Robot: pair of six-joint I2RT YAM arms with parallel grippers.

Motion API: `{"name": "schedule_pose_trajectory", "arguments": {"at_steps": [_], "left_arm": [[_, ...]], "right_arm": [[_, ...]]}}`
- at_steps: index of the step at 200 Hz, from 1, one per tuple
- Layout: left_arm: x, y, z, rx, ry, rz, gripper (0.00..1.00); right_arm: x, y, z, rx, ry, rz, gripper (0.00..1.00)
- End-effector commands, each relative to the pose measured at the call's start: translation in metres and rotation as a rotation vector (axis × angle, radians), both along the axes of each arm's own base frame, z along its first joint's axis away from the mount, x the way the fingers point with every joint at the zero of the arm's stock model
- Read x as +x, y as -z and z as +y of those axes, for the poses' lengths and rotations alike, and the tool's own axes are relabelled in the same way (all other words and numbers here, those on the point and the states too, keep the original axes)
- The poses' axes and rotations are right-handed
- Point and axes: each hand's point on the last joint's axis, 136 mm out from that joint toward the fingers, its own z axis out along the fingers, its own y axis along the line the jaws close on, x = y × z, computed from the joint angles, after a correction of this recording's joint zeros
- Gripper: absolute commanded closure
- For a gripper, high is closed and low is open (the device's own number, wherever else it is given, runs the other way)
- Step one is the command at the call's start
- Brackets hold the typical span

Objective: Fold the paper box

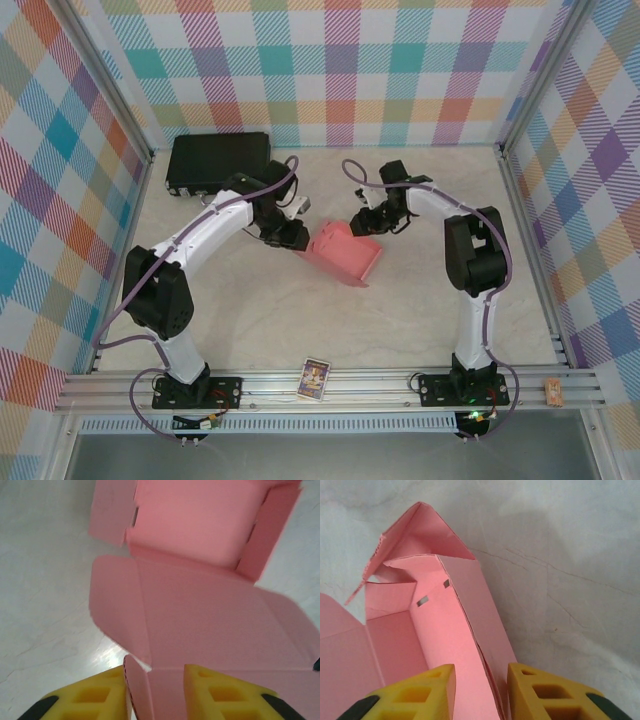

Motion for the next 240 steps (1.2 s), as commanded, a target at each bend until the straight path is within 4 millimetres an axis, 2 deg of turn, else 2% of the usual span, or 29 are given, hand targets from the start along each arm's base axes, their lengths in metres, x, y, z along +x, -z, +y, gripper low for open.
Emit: {"name": "schedule_pose_trajectory", "arguments": {"at_steps": [1,35,62,92,105,126,149,161,171,182,195,205,216,240], "left_arm": [[0.016,-0.01,-0.025,-0.115,-0.021,-0.026,0.66],[0.033,-0.026,-0.034,-0.178,-0.053,-0.093,0.54],[0.043,-0.059,-0.033,-0.217,-0.08,-0.219,0.36],[0.046,-0.092,-0.009,-0.19,-0.154,-0.38,0.23],[0.042,-0.099,0.007,-0.163,-0.197,-0.435,0.2],[0.028,-0.099,0.035,-0.107,-0.279,-0.48,0.2],[0.003,-0.08,0.068,-0.016,-0.355,-0.472,0.2],[-0.011,-0.065,0.077,0.001,-0.376,-0.431,0.22],[-0.022,-0.049,0.077,-0.007,-0.385,-0.38,0.31],[-0.033,-0.029,0.072,-0.036,-0.389,-0.311,0.41],[-0.039,-0.007,0.063,-0.084,-0.403,-0.245,0.6],[-0.043,0.009,0.051,-0.131,-0.398,-0.193,0.69],[-0.043,0.022,0.039,-0.168,-0.394,-0.155,0.76],[-0.034,0.038,0.014,-0.195,-0.357,-0.126,0.81]], "right_arm": [[-0.003,0.015,-0.005,-0.027,0.058,0.043,0.68],[-0.009,0.021,-0.01,-0.042,0.112,0.054,0.68],[-0.012,0.017,-0.013,-0.041,0.141,0.048,0.67],[-0.015,0.014,-0.019,-0.047,0.188,0.041,0.67],[-0.017,0.013,-0.018,-0.04,0.197,0.037,0.67],[-0.019,0.013,-0.021,-0.04,0.223,0.038,0.66],[-0.02,0.013,-0.022,-0.034,0.243,0.039,0.66],[-0.021,0.014,-0.023,-0.04,0.258,0.044,0.66],[-0.021,0.014,-0.025,-0.042,0.269,0.044,0.66],[-0.022,0.014,-0.027,-0.045,0.285,0.039,0.66],[-0.024,0.013,-0.028,-0.046,0.295,0.042,0.66],[-0.027,0.013,-0.029,-0.05,0.306,0.052,0.66],[-0.03,0.012,-0.03,-0.04,0.317,0.059,0.66],[-0.038,0.006,-0.031,-0.023,0.346,0.067,0.66]]}}
